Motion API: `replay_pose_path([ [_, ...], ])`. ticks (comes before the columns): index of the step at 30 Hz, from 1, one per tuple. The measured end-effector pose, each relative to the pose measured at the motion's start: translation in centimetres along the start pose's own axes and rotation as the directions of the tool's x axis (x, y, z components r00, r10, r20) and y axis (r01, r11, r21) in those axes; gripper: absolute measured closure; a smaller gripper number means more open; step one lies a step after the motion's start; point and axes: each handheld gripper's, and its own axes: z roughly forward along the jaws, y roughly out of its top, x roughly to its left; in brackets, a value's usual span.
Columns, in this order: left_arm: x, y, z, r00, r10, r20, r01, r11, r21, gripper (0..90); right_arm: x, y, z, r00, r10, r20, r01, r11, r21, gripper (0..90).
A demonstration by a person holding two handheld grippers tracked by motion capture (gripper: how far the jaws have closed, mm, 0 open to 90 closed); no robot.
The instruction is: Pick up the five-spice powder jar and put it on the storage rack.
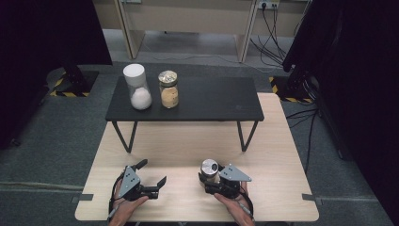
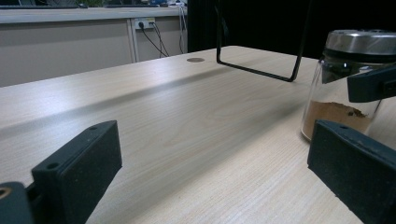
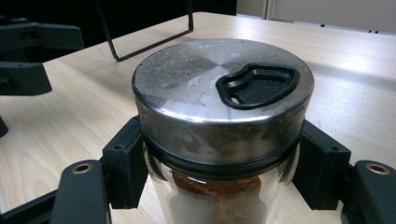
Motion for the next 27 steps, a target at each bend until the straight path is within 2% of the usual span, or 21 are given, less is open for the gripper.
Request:
replay_pose_path([
  [7, 0.0, 0.0, 0.0, 1.0, -0.002, 0.0, 0.002, 1.0, 0.0, 2.0, 0.2, 0.8, -0.4, 1.0, -0.003, -0.009, 0.002, 1.0, -0.013, 30.3],
  [13, 0.0, 0.0, 0.0, 1.0, -0.002, 0.0, 0.002, 1.0, 0.0, 2.0, 0.5, 1.9, -0.3, 0.9998, -0.008, -0.016, 0.008, 1.0, 0.006, 30.3],
  [27, 0.0, 0.0, 0.0, 1.0, -0.002, 0.0, 0.002, 1.0, 0.0, 2.0, 1.0, 4.2, -0.2, 0.9991, -0.023, -0.035, 0.023, 1.0, 0.005, 30.4],
])
